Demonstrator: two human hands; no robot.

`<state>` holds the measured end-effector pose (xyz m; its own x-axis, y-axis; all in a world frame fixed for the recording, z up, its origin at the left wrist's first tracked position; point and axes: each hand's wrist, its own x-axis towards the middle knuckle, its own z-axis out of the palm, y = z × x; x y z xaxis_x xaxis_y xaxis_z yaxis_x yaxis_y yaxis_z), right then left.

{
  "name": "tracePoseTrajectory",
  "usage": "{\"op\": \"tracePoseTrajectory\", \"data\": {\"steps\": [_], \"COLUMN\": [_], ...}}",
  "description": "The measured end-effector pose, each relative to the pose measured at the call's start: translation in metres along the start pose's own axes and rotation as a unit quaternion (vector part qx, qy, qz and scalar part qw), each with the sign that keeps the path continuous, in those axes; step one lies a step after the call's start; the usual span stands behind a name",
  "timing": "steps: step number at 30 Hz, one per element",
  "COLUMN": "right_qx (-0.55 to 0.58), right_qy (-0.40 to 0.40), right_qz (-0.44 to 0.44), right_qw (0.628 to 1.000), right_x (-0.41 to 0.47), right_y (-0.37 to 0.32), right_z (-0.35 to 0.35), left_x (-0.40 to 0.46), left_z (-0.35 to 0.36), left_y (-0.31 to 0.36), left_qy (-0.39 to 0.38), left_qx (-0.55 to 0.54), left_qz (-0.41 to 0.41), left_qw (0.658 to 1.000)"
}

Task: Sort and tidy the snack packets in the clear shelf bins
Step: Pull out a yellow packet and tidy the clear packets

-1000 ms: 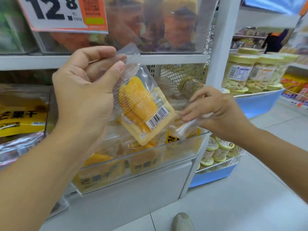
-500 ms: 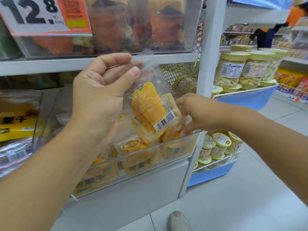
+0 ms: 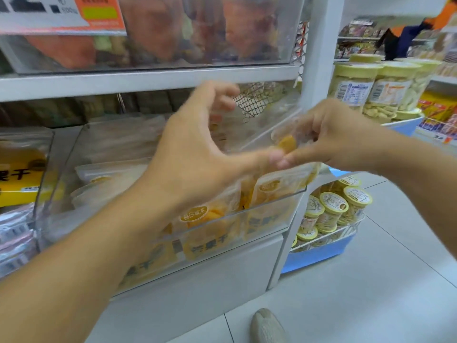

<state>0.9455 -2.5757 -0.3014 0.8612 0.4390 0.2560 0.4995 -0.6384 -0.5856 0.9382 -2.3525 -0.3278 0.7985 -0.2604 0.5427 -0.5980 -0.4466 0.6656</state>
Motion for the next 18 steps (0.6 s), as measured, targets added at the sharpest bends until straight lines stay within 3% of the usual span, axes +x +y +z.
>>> {"op": "tracePoseTrajectory", "data": {"steps": [3,6,8,14,18], "right_qx": [0.011,-0.012,-0.069,-0.077,0.136], "right_qy": [0.02,0.026,0.014,0.013,0.121], "right_qz": [0.017,0.004,-0.042,-0.099,-0.049], "right_qw": [1.0,1.0,0.997,0.992,0.982], "right_x": [-0.003,-0.004,-0.003,0.013,0.012], "right_y": [0.021,0.021,0.009,-0.013,0.015], "right_z": [-0.003,-0.012,-0.014,-0.012,-0.004], "left_x": [-0.003,-0.005,-0.006,-0.005,-0.008], "left_z": [-0.001,0.005,0.008,0.003,-0.004], "left_y": [-0.012,-0.008,-0.006,-0.013,-0.016], "left_qy": [-0.171,-0.218,-0.232,-0.247,-0.234], "left_qx": [0.269,0.432,0.467,0.388,0.381], "left_qz": [-0.044,-0.044,-0.045,-0.068,-0.079], "left_qw": [0.947,0.874,0.852,0.886,0.891]}}
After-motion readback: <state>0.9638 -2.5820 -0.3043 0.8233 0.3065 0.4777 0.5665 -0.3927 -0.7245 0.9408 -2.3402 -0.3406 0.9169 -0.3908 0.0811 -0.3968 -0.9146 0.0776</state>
